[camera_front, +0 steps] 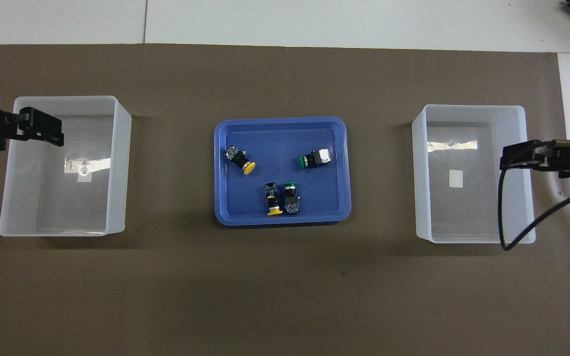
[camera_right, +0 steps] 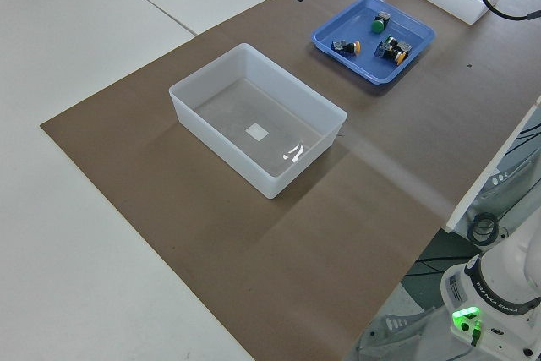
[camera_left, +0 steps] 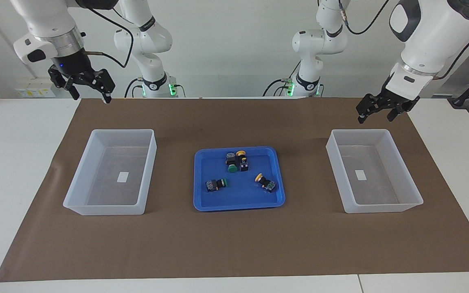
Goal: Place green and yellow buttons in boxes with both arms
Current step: 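Raise both grippers from rest toward the blue tray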
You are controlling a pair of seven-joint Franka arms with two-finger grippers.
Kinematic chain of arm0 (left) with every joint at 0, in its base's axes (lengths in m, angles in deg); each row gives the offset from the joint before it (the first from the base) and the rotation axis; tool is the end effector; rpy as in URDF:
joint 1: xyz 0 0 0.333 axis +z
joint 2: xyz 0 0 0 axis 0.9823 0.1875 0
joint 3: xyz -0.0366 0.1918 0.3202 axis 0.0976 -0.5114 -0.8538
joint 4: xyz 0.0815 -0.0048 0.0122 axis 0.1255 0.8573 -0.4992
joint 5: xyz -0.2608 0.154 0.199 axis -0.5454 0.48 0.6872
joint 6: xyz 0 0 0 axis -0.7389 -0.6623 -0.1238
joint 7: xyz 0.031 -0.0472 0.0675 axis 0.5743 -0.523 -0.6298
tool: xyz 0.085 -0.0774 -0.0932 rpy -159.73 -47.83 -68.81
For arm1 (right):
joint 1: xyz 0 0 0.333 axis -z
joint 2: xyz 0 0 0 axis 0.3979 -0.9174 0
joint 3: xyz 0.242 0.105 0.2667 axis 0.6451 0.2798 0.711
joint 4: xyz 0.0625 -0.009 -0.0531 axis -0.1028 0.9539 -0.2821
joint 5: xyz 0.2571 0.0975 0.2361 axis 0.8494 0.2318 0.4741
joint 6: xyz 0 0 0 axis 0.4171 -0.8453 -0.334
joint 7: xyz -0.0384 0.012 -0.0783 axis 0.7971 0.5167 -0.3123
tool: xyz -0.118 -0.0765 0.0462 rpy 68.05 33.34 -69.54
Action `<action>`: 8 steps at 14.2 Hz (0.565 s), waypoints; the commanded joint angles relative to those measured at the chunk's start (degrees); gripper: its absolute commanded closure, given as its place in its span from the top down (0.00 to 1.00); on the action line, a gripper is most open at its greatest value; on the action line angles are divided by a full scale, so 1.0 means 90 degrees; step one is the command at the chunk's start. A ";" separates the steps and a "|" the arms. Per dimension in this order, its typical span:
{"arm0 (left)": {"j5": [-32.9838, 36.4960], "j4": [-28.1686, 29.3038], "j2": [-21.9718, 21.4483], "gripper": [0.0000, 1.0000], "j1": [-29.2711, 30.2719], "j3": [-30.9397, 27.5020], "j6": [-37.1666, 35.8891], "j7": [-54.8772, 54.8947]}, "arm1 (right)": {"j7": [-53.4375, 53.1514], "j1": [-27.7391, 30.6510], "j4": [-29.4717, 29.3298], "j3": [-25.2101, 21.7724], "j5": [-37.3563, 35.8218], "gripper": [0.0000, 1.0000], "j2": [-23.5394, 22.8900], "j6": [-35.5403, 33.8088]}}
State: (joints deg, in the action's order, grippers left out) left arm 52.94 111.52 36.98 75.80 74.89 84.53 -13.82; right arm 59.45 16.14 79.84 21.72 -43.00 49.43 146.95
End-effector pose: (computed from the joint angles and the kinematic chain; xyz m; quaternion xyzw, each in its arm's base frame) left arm 0.5557 -0.0465 0.6355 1.0000 0.0069 -0.0043 0.0033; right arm 0.5050 0.0420 0.6344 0.9953 -0.0890 0.0381 0.0093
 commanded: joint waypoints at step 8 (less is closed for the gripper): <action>-0.0047 0.0803 -0.0359 1.00 -0.0442 0.0080 0.0701 -0.0181 | -0.3075 -0.1433 0.0385 0.0039 -0.0060 1.00 -0.1774 0.3081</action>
State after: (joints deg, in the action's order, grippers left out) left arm 52.94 115.49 35.84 73.50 76.06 88.49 -14.03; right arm 37.93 5.36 85.10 22.02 -42.99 38.43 170.52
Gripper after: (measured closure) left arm 0.000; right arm 0.000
